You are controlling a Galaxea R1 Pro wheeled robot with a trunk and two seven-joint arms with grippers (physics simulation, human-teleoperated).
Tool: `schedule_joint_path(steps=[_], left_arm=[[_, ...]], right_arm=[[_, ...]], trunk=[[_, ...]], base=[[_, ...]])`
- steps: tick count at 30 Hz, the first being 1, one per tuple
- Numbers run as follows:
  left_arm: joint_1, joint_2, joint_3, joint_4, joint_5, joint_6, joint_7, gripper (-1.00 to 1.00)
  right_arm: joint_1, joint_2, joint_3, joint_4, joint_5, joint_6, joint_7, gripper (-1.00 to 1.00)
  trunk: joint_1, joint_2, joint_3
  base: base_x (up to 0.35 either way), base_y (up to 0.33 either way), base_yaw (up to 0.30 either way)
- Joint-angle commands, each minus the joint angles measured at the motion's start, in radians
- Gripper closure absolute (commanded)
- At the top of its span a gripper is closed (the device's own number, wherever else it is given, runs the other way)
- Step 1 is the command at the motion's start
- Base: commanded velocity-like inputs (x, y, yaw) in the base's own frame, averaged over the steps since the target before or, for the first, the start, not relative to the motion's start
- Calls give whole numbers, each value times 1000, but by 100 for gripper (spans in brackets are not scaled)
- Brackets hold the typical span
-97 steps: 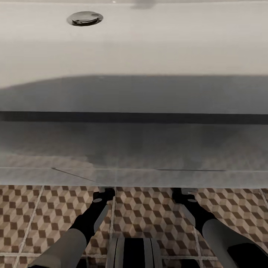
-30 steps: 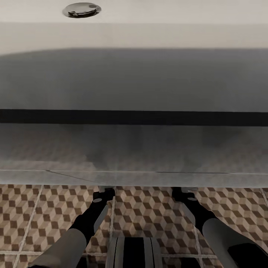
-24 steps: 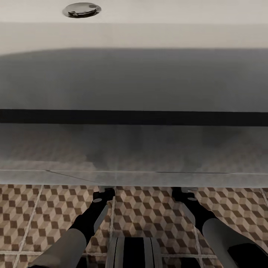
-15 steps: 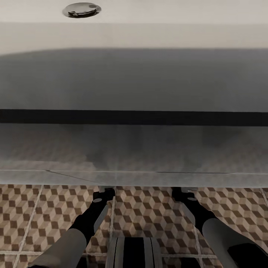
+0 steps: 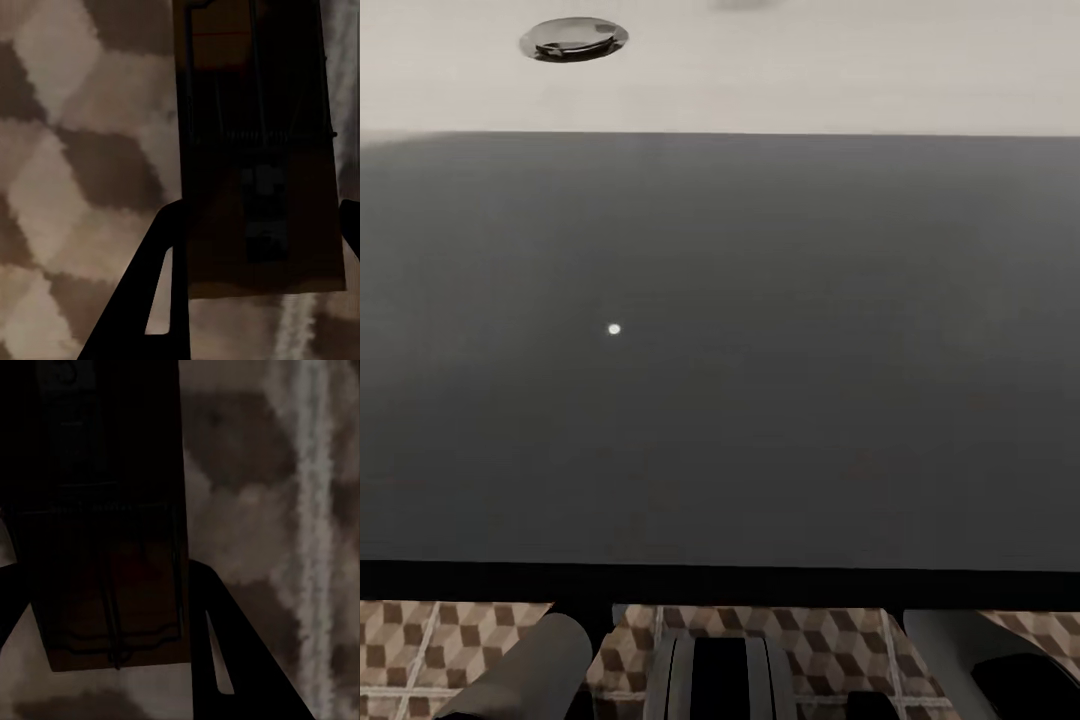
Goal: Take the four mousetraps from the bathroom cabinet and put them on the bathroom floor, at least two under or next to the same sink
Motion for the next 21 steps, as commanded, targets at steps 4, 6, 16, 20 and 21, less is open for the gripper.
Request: schedule_joint_path(steps=[4, 6, 16, 20, 21], left_arm=[[0, 1, -7, -19, 9, 5, 10, 100], [0, 1, -7, -24, 10, 5, 10, 100], [0, 1, -7, -29, 10, 5, 10, 100], [0, 1, -7, -29, 11, 5, 10, 100], [0, 0, -7, -29, 11, 5, 10, 100]], right_arm=[[0, -1, 9, -3, -11, 6, -7, 100], [0, -1, 9, -3, -11, 6, -7, 100], [0, -1, 9, -3, -12, 6, -7, 100], [0, -1, 9, -3, -11, 6, -7, 100], [0, -1, 9, -3, -11, 6, -7, 100]], trunk=[[0, 0, -1], [0, 0, -1], [0, 0, -1], [0, 0, -1], [0, 0, -1]], base=[[7, 0, 0], [2, 0, 0], [0, 0, 0], [-17, 0, 0], [-155, 0, 0]])
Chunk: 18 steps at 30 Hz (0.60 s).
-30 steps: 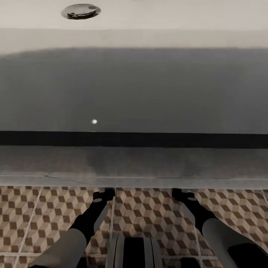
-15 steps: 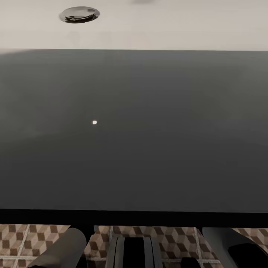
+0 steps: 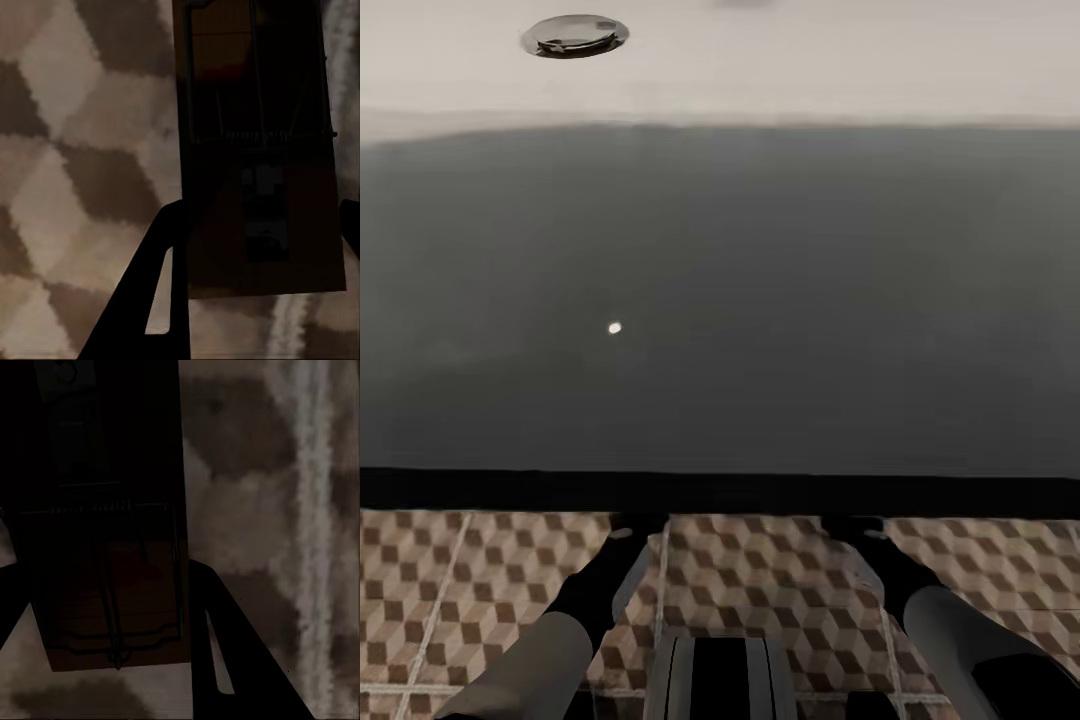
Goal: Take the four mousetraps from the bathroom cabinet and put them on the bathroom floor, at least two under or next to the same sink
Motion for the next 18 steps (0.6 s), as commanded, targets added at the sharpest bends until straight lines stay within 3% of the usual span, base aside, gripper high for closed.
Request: schedule_joint_path(steps=[1, 6, 18], left_arm=[[0, 1, -6, -2, 9, 5, 10, 100], [0, 0, -6, -2, 10, 5, 10, 100], [0, 2, -7, -1, 9, 5, 11, 100]], right_arm=[[0, -1, 9, -3, -12, 6, -8, 100], [0, -1, 9, -2, -12, 6, -8, 100], [0, -1, 9, -3, -12, 6, -7, 100]], trunk=[[0, 0, -1], [0, 0, -1], [0, 0, -1]], base=[[-193, 0, 0], [-141, 0, 0], [-13, 0, 0]])
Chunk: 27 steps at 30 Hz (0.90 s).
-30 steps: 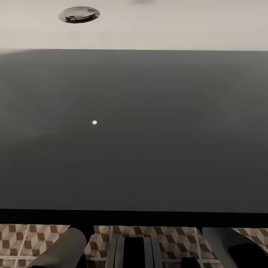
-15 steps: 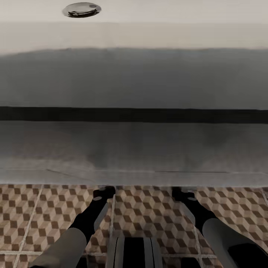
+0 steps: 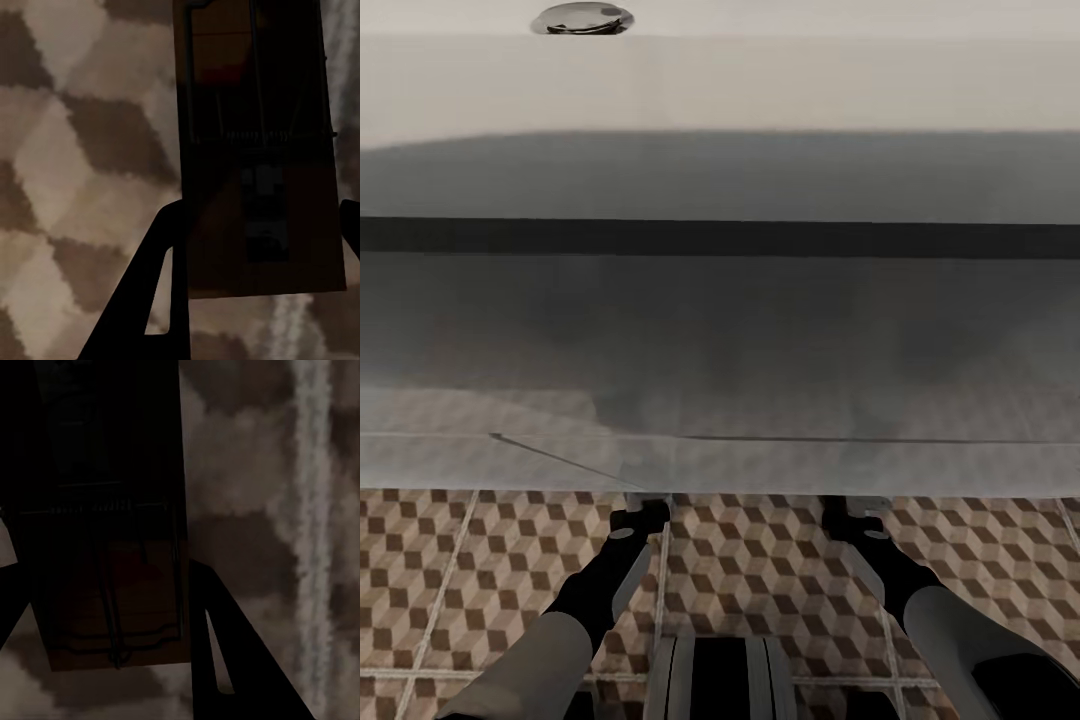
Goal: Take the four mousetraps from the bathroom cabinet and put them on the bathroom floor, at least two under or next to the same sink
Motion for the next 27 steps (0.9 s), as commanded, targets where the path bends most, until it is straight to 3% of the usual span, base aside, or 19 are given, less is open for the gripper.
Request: schedule_joint_path(steps=[1, 19, 27], left_arm=[[0, 1, -7, -2, 9, 4, 10, 100], [0, 2, -7, -2, 9, 5, 10, 100], [0, 3, -7, -2, 9, 5, 10, 100]], right_arm=[[0, -1, 9, -3, -12, 6, -8, 100], [0, 0, 4, -2, -19, 11, -10, 100], [0, 2, 3, -3, -22, 11, -15, 100]], trunk=[[0, 0, -1], [0, 0, -1], [0, 0, -1]], base=[[0, 0, 0], [0, 0, -1], [0, 0, -97]])
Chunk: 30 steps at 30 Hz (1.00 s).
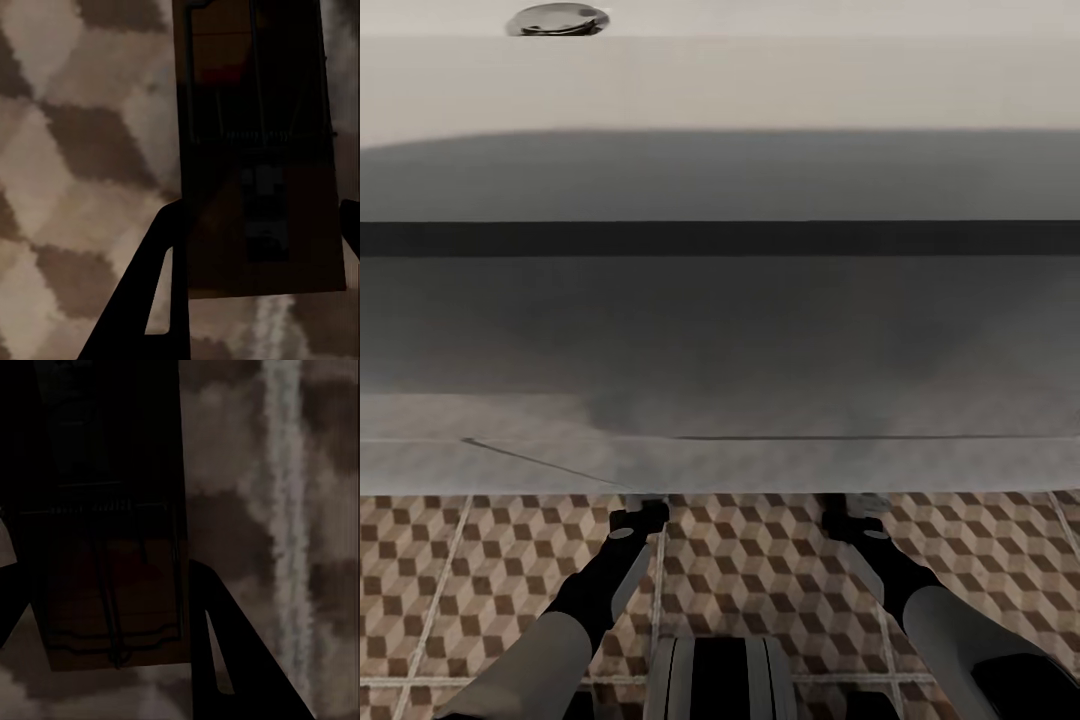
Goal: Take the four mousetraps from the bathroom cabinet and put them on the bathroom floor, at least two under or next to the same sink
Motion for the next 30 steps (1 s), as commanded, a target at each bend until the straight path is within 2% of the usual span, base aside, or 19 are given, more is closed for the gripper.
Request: schedule_joint_path(steps=[1, 30], left_arm=[[0, 1, -7, -2, 9, 5, 10, 100], [0, 1, -8, -2, 9, 5, 10, 100]], right_arm=[[0, -1, 8, -2, -12, 5, -8, 100], [0, -4, 10, -2, -12, 5, -7, 100]], trunk=[[0, 0, -1], [0, 0, -1]], base=[[0, 0, -36], [22, 0, -3]])
